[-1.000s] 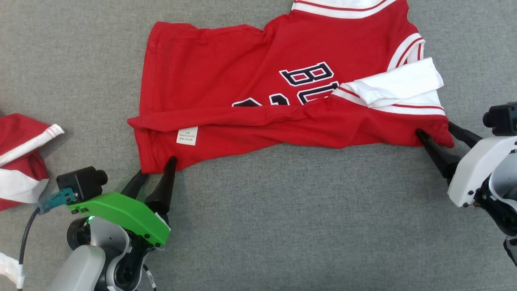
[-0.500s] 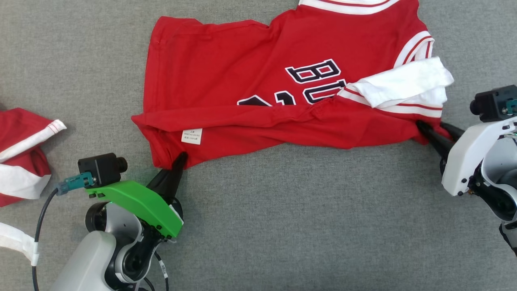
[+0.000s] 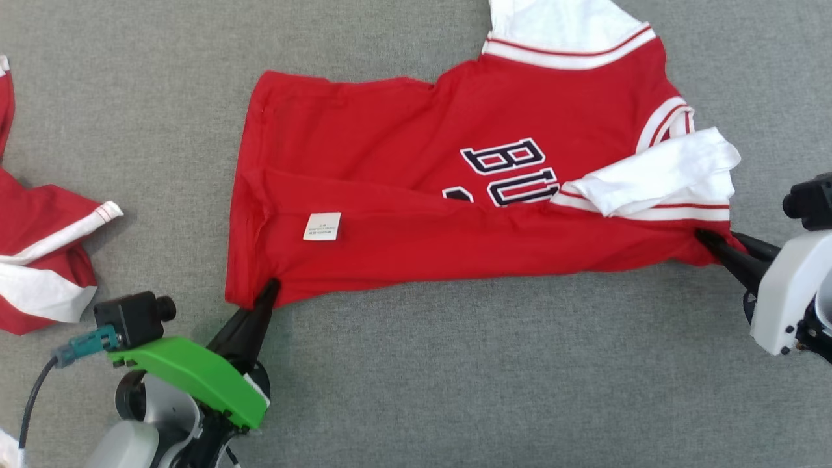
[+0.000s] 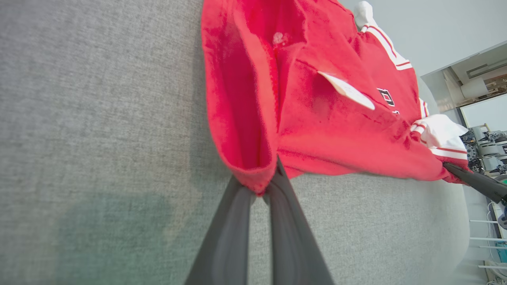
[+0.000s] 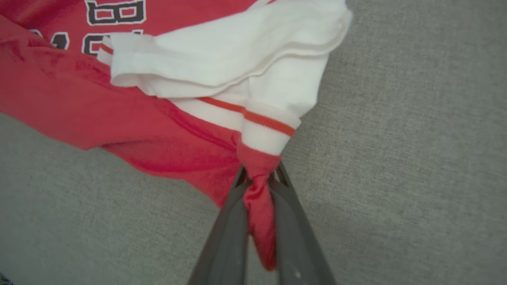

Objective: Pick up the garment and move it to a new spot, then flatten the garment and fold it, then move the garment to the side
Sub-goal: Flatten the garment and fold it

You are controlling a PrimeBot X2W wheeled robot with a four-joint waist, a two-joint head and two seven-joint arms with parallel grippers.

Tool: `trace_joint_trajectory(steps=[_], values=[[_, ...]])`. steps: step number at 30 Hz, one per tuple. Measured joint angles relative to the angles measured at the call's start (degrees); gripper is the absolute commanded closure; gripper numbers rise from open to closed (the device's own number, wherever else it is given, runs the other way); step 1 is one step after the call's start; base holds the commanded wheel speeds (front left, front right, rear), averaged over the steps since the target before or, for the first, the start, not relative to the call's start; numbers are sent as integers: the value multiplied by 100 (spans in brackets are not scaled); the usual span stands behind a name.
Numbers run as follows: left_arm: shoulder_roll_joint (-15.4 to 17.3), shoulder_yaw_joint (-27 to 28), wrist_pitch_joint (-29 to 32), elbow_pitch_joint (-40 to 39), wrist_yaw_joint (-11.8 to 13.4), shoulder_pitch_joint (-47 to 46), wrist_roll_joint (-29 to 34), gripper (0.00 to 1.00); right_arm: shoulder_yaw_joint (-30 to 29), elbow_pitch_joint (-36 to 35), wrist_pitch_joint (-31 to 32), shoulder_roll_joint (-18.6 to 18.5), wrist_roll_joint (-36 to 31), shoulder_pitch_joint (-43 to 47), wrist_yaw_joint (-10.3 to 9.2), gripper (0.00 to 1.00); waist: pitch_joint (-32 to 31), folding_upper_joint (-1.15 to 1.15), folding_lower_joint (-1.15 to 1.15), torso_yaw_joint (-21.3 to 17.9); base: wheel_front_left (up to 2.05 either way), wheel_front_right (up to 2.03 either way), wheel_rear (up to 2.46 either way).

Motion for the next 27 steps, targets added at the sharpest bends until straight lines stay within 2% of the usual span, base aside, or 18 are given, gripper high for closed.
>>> trace_joint_trajectory(steps=[3, 8, 13, 14, 15, 16, 17, 18, 21, 24, 27], values=[[19, 24, -69, -176, -1, 375, -107, 100, 53, -208, -25, -409, 314, 248, 0, 100, -154, 0, 0, -18, 0, 0, 0], [-168, -168, -76, -399, -98, 965, -396, 100, -27, -347, 35, -931, 583, 723, 0, 100, -384, 0, 0, -54, 0, 0, 0], [-323, -352, -237, -221, -155, 1423, -415, 100, -68, -313, -11, -1088, 611, 1376, 0, 100, -567, 0, 0, -58, 0, 0, 0], [-355, -369, -256, -197, -170, 1482, -445, 96, -62, -313, -55, -1082, 615, 1457, 0, 100, -587, 0, 0, -57, 0, 0, 0], [-383, -387, -285, -189, -176, 1540, -450, 79, -70, -311, -131, -1058, 610, 1517, 0, 100, -605, 0, 0, -58, 0, 0, 0], [-403, -387, -323, -189, -176, 1589, -455, 57, -97, -285, -205, -1012, 570, 1532, 0, 96, -615, 0, 0, -63, 0, 0, 0], [-410, -383, -356, -192, -172, 1620, -455, 0, -109, -266, -238, -976, 534, 1533, 0, 54, -615, 0, 0, -70, 0, 0, 0], [-409, -382, -372, -194, -163, 1643, -454, 0, -130, -236, -274, -933, 465, 1535, 0, 0, -609, 0, 0, -75, 0, 0, 0], [-304, -371, -396, -268, -22, 1642, -278, 0, -303, -126, -300, -808, 357, 1527, -1, 0, -570, 0, 0, -70, 0, 0, 0], [-45, -320, -400, -501, 203, 1625, 41, 0, -566, -250, -224, -794, 357, 1406, -1, 0, -515, 0, 0, -67, 0, 0, 0], [285, -58, -368, -985, 520, 1512, 300, 0, -880, -812, 8, -882, 381, 867, -5, 0, -374, 0, 0, -72, 0, 0, 0]])
